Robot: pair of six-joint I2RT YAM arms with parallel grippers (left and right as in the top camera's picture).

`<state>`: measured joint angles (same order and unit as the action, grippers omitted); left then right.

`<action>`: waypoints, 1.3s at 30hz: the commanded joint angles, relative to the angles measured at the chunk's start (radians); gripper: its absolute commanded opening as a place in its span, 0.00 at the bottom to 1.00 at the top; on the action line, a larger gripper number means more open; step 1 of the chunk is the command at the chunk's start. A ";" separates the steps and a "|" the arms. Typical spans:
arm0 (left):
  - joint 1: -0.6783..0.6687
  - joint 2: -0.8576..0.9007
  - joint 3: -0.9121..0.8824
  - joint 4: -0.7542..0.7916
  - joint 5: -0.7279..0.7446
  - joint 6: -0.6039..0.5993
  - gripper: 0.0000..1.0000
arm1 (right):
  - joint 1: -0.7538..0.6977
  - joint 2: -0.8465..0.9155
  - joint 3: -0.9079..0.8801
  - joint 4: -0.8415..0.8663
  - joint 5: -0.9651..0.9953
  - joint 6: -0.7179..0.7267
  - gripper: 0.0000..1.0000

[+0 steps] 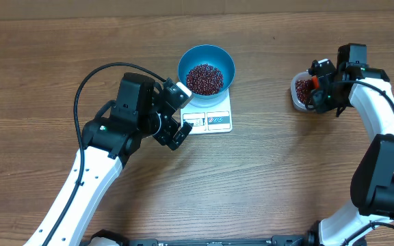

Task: Scoop item into bowl and weigh 150g on scale

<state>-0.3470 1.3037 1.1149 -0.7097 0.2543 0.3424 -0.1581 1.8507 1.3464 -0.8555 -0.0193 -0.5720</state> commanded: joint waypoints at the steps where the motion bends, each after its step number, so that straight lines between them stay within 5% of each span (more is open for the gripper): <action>1: -0.007 0.004 -0.002 0.003 0.005 -0.010 0.99 | 0.003 0.022 -0.006 -0.034 -0.164 -0.001 0.04; 8: -0.007 0.004 -0.002 0.003 0.005 -0.010 0.99 | 0.003 0.022 -0.005 -0.056 -0.262 0.059 0.04; 20: -0.007 0.004 -0.002 0.003 0.005 -0.010 0.99 | -0.086 0.022 -0.005 -0.087 -0.380 0.362 0.04; 39: -0.007 0.004 -0.002 0.003 0.005 -0.010 1.00 | -0.196 0.022 -0.005 -0.085 -0.664 0.481 0.04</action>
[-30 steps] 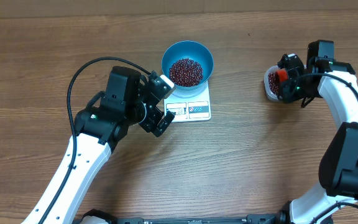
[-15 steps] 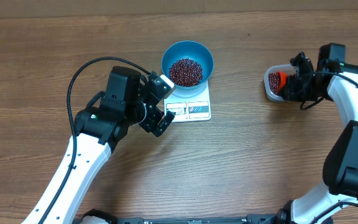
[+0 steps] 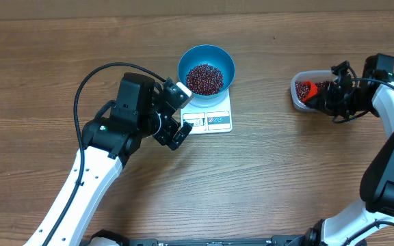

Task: Scoop item into bowl and weigh 150g on scale

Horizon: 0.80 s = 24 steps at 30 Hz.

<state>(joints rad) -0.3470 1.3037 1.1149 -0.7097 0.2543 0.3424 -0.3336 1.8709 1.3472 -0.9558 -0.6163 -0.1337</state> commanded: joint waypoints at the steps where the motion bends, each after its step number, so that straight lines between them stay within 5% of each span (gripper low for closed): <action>1: -0.007 0.004 -0.002 0.003 0.005 -0.010 1.00 | -0.027 0.002 -0.006 0.023 -0.067 0.061 0.04; 13: -0.007 0.004 -0.002 0.003 0.005 -0.010 0.99 | -0.109 0.002 -0.006 0.095 -0.154 0.170 0.04; 24: -0.007 0.004 -0.002 0.003 0.005 -0.010 1.00 | -0.225 0.002 -0.006 0.006 -0.375 0.007 0.04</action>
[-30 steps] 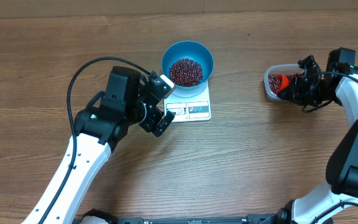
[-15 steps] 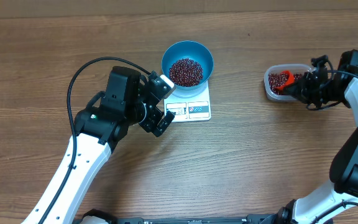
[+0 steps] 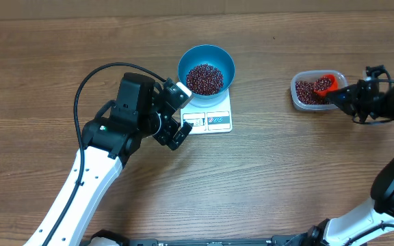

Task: Scoop item into bowl and weigh 150g on scale

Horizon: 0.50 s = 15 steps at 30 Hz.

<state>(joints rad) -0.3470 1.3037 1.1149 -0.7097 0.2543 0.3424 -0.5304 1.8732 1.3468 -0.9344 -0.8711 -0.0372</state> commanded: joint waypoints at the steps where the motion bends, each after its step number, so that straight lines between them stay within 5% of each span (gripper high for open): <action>1: -0.007 0.004 -0.002 0.003 0.005 -0.010 0.99 | -0.037 -0.001 -0.006 -0.026 -0.141 -0.108 0.04; 15: -0.007 0.004 -0.002 0.003 0.005 -0.010 1.00 | -0.111 -0.001 -0.006 -0.191 -0.367 -0.338 0.04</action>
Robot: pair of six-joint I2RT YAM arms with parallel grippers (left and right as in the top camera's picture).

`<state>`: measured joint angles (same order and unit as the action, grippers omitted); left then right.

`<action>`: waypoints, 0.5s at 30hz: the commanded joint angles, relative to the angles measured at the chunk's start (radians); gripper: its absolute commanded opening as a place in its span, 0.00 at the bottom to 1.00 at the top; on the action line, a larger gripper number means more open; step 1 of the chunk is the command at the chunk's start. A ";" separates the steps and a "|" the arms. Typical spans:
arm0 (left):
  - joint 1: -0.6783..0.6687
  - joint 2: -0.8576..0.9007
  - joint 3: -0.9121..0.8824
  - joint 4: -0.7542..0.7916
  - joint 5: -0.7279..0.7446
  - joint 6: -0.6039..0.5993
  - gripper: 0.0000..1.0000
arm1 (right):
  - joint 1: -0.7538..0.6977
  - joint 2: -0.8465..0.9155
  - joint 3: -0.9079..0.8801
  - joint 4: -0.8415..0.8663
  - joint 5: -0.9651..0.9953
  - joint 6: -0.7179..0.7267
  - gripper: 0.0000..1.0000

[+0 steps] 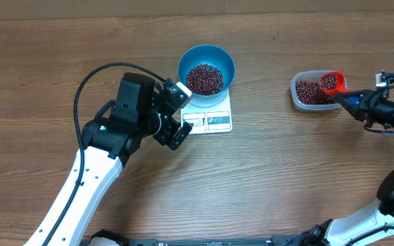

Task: Scoop item into bowl and weigh 150g on scale

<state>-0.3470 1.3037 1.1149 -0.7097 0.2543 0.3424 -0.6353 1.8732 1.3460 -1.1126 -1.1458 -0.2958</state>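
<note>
A blue bowl [206, 69] part-filled with dark red beans stands on the small white scale [208, 117] at mid-table. To the right, a clear tub [309, 92] holds more beans. A red scoop [332, 83] full of beans hangs over the tub's right end, its blue handle [351, 100] held in my right gripper [369, 108], which is shut on it. My left gripper [177, 116] sits by the scale's left edge, fingers apart and empty.
The wooden table [272, 178] carries nothing else. My left arm [101, 150] runs from the bottom left up to the scale. The right arm leaves at the right edge.
The right gripper has drawn back a little to the right, and the scoop now sits higher and level, loaded with beans, at the tub's right end. Left arm unchanged.
My right gripper stood over the tub with the scoop down among the beans. It then sat further right with the scoop tipped in the tub, then further right again with beans in it. Now the filled scoop is above the tub's right end. Bowl, scale and left arm stayed put.
</note>
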 commanded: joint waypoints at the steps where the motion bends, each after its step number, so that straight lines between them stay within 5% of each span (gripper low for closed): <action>1: -0.007 0.004 -0.002 0.003 0.005 -0.010 1.00 | -0.005 -0.001 -0.005 -0.020 -0.092 -0.080 0.04; 15: -0.007 0.004 -0.002 0.003 0.005 -0.010 1.00 | 0.160 -0.001 -0.005 -0.026 -0.209 -0.078 0.04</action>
<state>-0.3470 1.3037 1.1149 -0.7097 0.2543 0.3424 -0.5236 1.8732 1.3460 -1.1477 -1.2724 -0.3565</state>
